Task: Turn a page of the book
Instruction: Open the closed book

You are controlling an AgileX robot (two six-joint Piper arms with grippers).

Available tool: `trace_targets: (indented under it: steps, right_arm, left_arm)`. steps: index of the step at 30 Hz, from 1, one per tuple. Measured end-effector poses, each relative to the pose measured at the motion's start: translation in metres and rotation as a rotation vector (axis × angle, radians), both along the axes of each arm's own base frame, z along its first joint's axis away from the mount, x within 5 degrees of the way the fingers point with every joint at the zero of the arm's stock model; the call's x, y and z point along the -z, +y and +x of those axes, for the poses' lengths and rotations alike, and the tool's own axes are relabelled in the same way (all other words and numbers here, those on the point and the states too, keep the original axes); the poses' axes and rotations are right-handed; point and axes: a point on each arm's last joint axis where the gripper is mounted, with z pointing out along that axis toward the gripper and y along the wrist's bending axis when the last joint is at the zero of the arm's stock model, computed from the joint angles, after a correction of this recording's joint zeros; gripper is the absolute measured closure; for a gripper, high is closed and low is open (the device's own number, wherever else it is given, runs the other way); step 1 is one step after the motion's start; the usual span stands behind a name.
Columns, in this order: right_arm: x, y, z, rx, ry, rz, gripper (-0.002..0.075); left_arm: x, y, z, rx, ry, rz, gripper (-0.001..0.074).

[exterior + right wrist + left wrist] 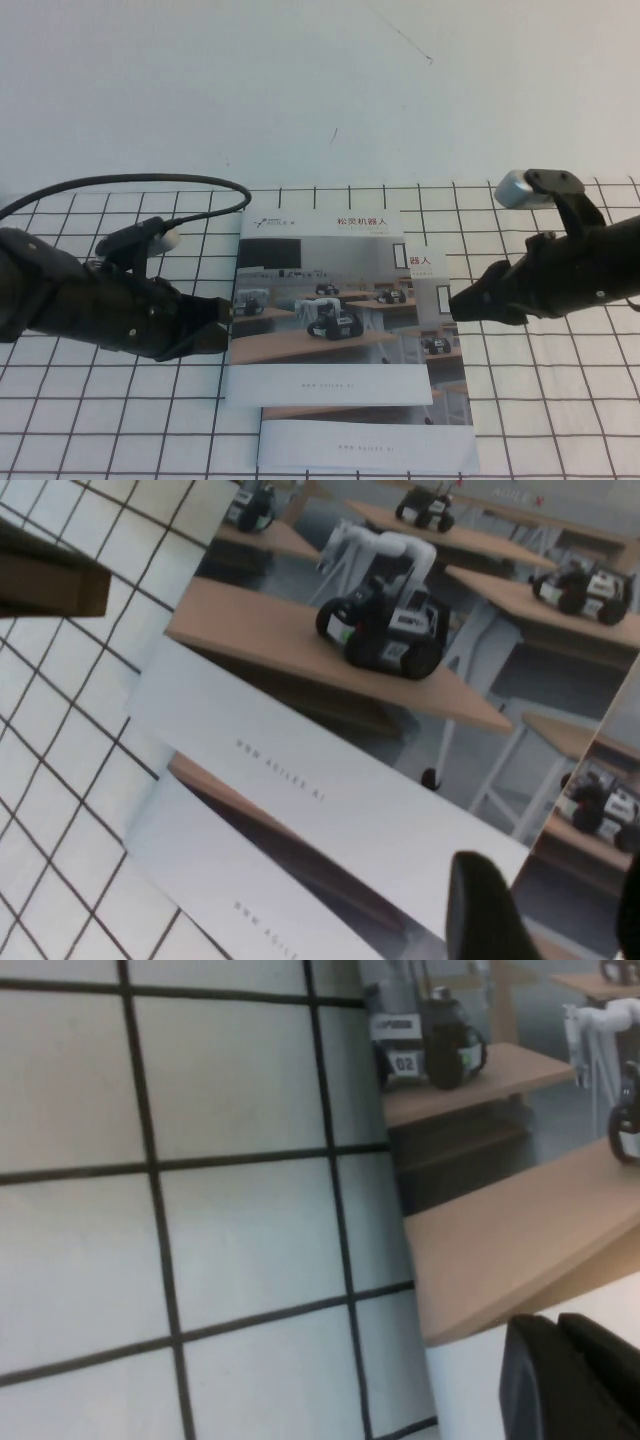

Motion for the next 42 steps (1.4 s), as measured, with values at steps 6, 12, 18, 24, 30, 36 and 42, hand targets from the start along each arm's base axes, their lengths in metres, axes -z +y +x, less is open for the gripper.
trace_targets:
  steps: [6,12,18,24,30,36,42]
  right_arm:
    - [0.012,0.008,0.025,-0.008,0.027,0.032,0.0398]
    - [0.031,0.01,0.034,0.004,0.073,0.035,0.0396]
    - [0.044,0.011,0.036,0.01,0.107,0.029,0.0395]
    - [0.045,0.01,0.038,0.029,0.094,0.028,0.0395]
    - [0.043,0.012,0.041,0.031,0.055,0.051,0.0394]
    - [0.045,0.012,0.047,0.063,0.017,0.068,0.0393]
    - [0.06,0.016,0.052,0.087,0.029,0.125,0.0325]
  left_arm:
    - [0.014,0.001,0.006,-0.027,0.01,0.015,0.0738]
    - [0.025,-0.001,0.015,-0.015,0.0,0.002,0.0738]
    - [0.036,-0.002,0.024,0.001,0.008,0.009,0.0738]
    - [0.046,-0.003,0.026,0.005,0.031,0.013,0.0738]
    - [0.05,-0.003,0.028,0.01,0.047,0.002,0.0738]
    - [0.052,-0.004,0.028,0.015,0.06,-0.012,0.0738]
    - [0.052,-0.004,0.028,0.024,0.055,-0.011,0.0738]
